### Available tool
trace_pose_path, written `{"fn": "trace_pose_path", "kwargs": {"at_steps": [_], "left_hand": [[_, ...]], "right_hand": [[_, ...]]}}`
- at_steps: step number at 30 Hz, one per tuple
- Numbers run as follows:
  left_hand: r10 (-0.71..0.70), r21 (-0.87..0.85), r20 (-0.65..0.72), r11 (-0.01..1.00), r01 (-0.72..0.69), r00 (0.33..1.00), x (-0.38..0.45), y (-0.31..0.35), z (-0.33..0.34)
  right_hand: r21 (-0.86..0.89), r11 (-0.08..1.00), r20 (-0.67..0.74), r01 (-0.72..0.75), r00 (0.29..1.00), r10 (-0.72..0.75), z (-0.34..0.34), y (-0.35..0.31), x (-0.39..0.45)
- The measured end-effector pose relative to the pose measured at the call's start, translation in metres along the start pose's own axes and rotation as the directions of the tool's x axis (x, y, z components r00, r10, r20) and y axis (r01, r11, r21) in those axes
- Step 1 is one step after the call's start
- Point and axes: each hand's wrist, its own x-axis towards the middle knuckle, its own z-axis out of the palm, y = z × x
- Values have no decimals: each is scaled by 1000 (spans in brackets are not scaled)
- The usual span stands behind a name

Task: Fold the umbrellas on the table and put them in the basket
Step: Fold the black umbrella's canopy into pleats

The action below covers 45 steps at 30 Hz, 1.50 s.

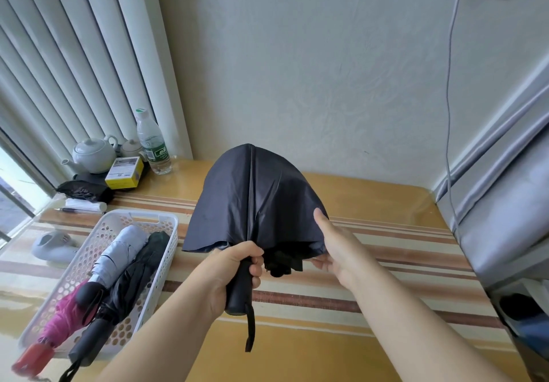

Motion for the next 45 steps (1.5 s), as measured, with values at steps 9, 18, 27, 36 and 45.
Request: {"fn": "trace_pose_path", "kwargs": {"at_steps": [9, 18, 27, 36, 45], "left_hand": [[142, 140, -130, 982, -124, 981, -1, -1, -16], [202, 316, 65, 925, -212, 977, -19, -5, -32], [246, 279, -17, 932, -232, 969, -13, -14, -36], [230, 328, 63, 914, -238, 971, -18, -19, -32], [259, 291, 58, 920, -264, 964, -23, -19, -28]], "right_hand": [[208, 857, 53, 472, 869, -491, -23, 1, -1], [177, 978, 485, -106, 874, 7, -33, -15, -9], [192, 814, -31, 549, 832, -554, -24, -26, 1], [53, 797, 81, 602, 792, -604, -37, -50, -7], [5, 889, 287, 458, 851, -440, -45, -67, -13]]}}
